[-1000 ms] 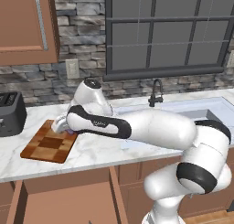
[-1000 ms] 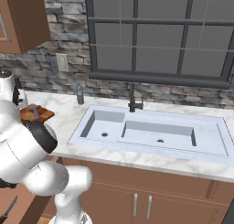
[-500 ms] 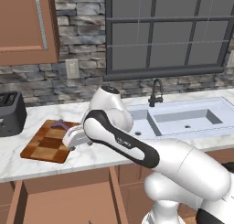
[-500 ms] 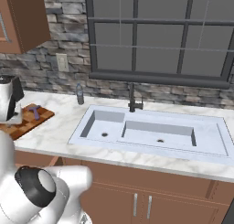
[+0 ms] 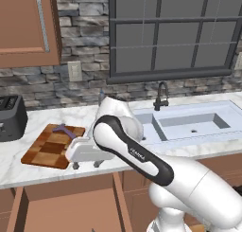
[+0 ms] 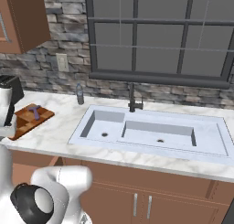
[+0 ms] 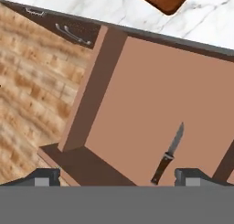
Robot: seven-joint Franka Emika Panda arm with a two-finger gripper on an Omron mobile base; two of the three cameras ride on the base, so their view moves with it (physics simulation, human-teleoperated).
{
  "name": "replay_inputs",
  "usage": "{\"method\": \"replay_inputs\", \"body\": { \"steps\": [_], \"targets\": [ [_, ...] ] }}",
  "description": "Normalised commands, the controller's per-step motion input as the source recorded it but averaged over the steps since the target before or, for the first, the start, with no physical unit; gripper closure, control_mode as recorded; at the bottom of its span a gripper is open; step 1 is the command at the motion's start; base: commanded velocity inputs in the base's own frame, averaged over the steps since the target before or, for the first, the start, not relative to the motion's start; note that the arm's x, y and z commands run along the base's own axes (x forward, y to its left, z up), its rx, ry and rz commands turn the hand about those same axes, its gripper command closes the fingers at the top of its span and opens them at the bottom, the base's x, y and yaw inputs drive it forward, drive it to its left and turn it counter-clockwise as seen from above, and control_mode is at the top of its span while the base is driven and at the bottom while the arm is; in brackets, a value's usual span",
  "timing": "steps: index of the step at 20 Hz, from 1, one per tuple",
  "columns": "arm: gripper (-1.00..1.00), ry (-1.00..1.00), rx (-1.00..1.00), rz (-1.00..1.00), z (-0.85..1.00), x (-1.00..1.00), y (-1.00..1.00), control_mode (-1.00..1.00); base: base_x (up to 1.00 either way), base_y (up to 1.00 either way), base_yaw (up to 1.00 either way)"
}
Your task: Open the drawer on the left and place the cutting tools on the cutting board.
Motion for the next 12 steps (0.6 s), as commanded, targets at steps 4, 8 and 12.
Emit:
{"method": "replay_inputs", "body": {
  "steps": [4, 8, 12],
  "targets": [
    [-1.0, 0.08, -0.13, -0.06, -0.16, -0.74, -0.01, -1.0, 0.0, 0.0, 0.0],
    [-1.0, 0.0, -0.22, -0.05, -0.13, -0.72, 0.0, -1.0, 0.0, 0.0, 0.0],
    [-1.0, 0.0, -0.24, -0.05, -0.13, -0.6, -0.04, -1.0, 0.0, 0.0, 0.0]
  ]
}}
